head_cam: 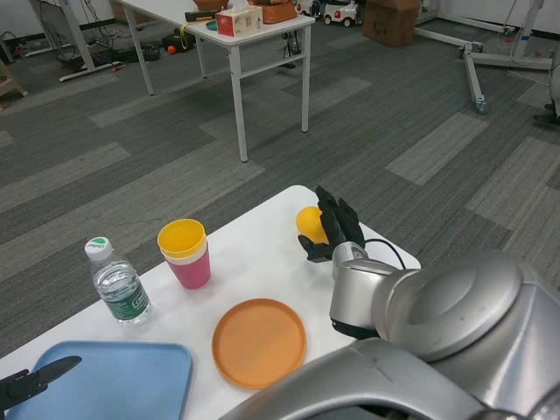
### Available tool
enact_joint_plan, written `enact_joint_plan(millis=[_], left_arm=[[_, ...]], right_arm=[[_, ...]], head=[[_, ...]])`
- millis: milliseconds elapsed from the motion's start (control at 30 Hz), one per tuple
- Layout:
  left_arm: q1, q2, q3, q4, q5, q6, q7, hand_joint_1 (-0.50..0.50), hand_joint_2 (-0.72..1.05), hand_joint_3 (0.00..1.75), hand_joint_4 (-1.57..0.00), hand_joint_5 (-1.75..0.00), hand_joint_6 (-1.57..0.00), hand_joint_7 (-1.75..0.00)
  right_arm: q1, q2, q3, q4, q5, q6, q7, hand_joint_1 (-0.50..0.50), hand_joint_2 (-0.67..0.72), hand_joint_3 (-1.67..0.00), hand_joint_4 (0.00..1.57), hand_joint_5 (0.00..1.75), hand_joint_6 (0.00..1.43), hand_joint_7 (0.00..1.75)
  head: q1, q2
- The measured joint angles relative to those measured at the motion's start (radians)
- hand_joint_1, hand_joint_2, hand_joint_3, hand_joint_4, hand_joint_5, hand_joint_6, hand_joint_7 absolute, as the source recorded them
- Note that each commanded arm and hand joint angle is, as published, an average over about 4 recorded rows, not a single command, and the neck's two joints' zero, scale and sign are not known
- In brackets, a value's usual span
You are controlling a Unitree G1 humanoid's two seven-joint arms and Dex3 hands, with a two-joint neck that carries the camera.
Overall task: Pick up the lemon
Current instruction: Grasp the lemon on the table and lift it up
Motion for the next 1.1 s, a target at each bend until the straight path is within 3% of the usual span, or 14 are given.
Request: enact_joint_plan(millis=[167,300,500,667,1100], left_arm=[[0.0,0.0,0.0,0.0,-0.002,0.0,0.0,-0.12,-0.28,0.09,0.0,0.0,0.0,-0.07],[0.0,0.0,0.0,0.0,-0.003,0.0,-0.001,-0.12,-0.28,0.09,0.0,0.0,0.0,-0.07],[0.0,0.0,0.0,0.001,-0.004,0.0,-0.001,-0.12,-0.28,0.09,0.0,0.0,0.0,-0.07],[0.0,0.0,0.0,0.001,-0.004,0.0,-0.001,-0.12,-0.28,0.09,0.0,0.0,0.0,-0.07],[0.0,0.0,0.0,0.001,-0.005,0.0,-0.001,-0.12,-0.28,0.09,0.0,0.0,0.0,-0.07]], right_arm=[[0.0,0.0,0.0,0.0,-0.001,0.0,0.003,-0.46,-0.43,-1.11,0.0,0.34,0.0,0.03],[0.0,0.0,-0.002,0.0,-0.001,0.0,0.018,-0.46,-0.41,-1.11,0.0,0.53,0.0,0.07],[0.0,0.001,-0.009,0.001,-0.001,0.0,0.037,-0.46,-0.41,-1.11,0.0,0.65,0.0,0.07],[0.0,0.003,-0.009,0.002,-0.001,0.0,0.04,-0.46,-0.41,-1.11,0.0,0.9,0.0,0.07],[0.0,0.004,-0.009,0.004,-0.002,0.0,0.066,-0.48,-0.41,-1.19,0.0,1.14,0.0,0.14]], head=[[0.005,-0.002],[0.008,-0.005],[0.007,-0.009],[0.009,-0.014],[0.021,-0.025]])
